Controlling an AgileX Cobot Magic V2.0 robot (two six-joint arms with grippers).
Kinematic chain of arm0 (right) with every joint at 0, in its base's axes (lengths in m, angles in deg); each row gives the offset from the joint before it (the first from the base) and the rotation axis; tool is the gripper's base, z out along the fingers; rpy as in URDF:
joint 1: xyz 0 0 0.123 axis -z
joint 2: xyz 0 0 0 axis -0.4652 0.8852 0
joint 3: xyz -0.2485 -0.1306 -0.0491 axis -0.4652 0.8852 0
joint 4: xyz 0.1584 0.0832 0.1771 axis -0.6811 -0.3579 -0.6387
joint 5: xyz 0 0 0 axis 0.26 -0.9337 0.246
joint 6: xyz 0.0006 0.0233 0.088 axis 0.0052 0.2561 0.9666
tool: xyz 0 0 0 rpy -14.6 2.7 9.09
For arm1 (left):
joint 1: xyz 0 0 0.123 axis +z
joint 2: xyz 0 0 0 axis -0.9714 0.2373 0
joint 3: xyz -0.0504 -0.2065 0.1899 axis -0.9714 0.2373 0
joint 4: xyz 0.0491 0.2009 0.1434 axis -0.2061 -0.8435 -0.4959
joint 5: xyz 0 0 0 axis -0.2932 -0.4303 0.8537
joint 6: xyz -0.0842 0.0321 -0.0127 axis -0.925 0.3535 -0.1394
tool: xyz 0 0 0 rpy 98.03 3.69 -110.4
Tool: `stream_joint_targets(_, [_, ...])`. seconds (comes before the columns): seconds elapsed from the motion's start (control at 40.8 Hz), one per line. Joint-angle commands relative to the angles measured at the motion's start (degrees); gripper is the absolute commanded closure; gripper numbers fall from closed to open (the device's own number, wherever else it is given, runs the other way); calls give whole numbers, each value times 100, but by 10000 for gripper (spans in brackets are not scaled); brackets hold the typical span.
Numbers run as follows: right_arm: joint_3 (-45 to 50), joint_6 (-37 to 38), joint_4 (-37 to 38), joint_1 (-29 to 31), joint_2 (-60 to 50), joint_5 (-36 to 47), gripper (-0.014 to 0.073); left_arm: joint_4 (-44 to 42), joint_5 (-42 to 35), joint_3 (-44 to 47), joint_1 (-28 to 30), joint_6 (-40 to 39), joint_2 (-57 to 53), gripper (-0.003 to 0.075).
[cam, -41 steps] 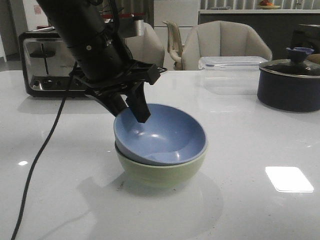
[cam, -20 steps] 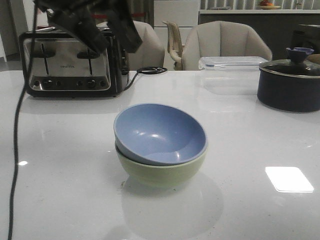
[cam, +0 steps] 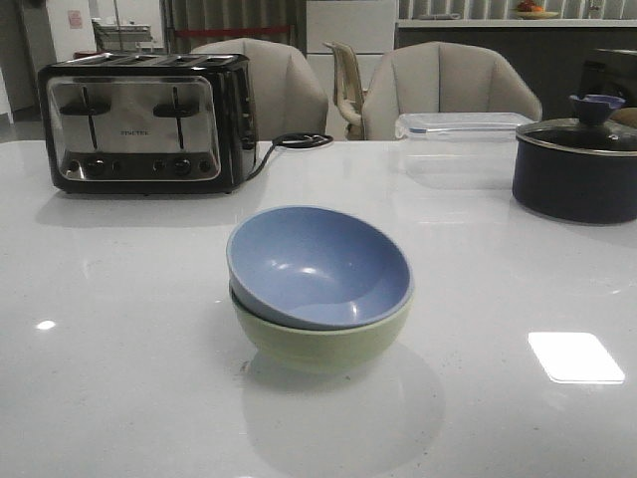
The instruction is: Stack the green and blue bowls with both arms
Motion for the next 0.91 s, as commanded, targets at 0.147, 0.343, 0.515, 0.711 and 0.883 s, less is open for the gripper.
stream_joint_targets(0.147, [-157, -38, 14, -5, 11, 420, 99, 47, -300, 684, -44, 19, -1464, 230])
stream_joint_targets(0.343, [-157, -38, 14, -5, 11, 377, 99, 47, -385, 1093, -44, 19, -1997, 230])
stream_joint_targets(0.515, [-157, -38, 14, -5, 11, 238, 169, -6, -385, 1109, -44, 19, -1998, 233])
stream_joint_targets(0.711, [-157, -38, 14, -5, 11, 198, 450, -29, -385, 1109, -44, 19, -1998, 354])
stream_joint_targets(0.883, [-157, -38, 14, -5, 11, 204, 547, -29, -385, 1109, -44, 19, -1998, 470])
